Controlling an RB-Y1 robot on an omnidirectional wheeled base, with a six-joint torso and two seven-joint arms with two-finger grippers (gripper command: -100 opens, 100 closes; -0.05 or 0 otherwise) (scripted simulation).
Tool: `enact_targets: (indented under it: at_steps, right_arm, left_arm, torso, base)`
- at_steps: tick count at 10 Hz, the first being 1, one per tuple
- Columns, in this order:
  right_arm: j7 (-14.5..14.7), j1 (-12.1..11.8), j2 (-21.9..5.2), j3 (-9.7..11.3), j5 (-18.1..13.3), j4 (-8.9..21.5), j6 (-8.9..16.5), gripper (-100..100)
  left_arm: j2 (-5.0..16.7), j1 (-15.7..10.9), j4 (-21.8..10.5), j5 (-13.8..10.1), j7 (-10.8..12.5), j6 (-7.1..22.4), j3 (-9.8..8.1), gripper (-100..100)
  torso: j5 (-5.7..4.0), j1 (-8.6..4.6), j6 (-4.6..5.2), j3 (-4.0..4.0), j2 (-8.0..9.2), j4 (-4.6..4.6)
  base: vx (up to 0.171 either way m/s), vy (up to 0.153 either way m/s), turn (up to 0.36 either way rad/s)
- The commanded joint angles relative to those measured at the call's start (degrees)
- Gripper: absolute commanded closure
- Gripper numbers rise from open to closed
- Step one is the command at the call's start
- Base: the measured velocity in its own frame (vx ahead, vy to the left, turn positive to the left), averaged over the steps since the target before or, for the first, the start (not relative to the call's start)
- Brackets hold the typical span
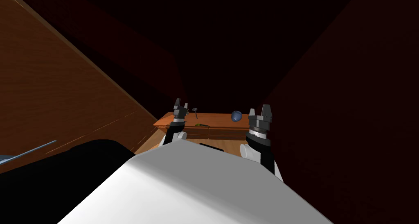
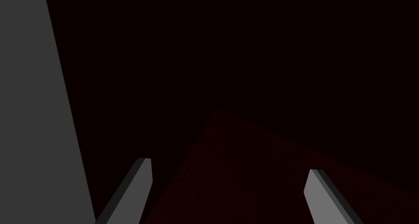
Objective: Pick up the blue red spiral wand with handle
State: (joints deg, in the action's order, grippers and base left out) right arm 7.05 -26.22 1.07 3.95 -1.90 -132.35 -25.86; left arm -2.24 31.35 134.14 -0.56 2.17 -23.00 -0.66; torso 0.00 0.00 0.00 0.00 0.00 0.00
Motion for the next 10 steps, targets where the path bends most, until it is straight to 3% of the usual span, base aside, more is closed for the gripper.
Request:
enact_targets:
  at_steps: [1, 5, 6, 8, 9, 10]
  right_arm:
    - [0.0, 0.0, 0.0, 0.0, 0.0, 0.0, 0.0, 0]
    - [0.0, 0.0, 0.0, 0.0, 0.0, 0.0, 0.0, 0]
    - [0.0, 0.0, 0.0, 0.0, 0.0, 0.0, 0.0, 0]
    - [0.0, 0.0, 0.0, 0.0, 0.0, 0.0, 0.0, 0]
    - [0.0, 0.0, 0.0, 0.0, 0.0, 0.0, 0.0, 0]
    - [0.0, 0.0, 0.0, 0.0, 0.0, 0.0, 0.0, 0]
  left_arm:
    - [2.4, -0.8, -0.9, 0.2, -0.1, 0.8, -0.44, -100]
    - [9.1, -5.0, -6.0, 1.1, -0.7, 5.7, -2.98, -100]
    - [9.1, -5.0, -6.0, 1.1, -0.7, 5.7, -2.98, -100]
    - [11.6, -8.1, -9.9, 1.8, -1.1, 9.1, -4.88, -100]
    - [11.6, -8.1, -9.9, 1.8, -1.1, 9.4, -4.88, -100]
    - [12.6, -9.8, -12.1, 2.1, -1.3, 11.5, -5.95, -100]
  torso:
    - [0.00, 0.00, 0.00, 0.00, 0.00, 0.00]
    - [0.02, 0.08, 0.00, 0.09, 0.15, 0.03]
    - [0.02, 0.08, 0.01, 0.09, 0.17, 0.04]
    - [0.02, 0.06, 0.01, 0.08, 0.14, 0.03]
    - [0.02, 0.08, 0.00, 0.10, 0.17, 0.04]
    - [0.02, 0.06, 0.00, 0.09, 0.15, 0.04]
  base:
    - [-0.014, 0.002, -0.001]
    - [-0.041, 0.009, -0.008]
    - [-0.039, 0.009, -0.007]
    - [-0.048, 0.012, -0.019]
    - [-0.042, 0.011, -0.010]
    - [-0.038, 0.007, -0.016]
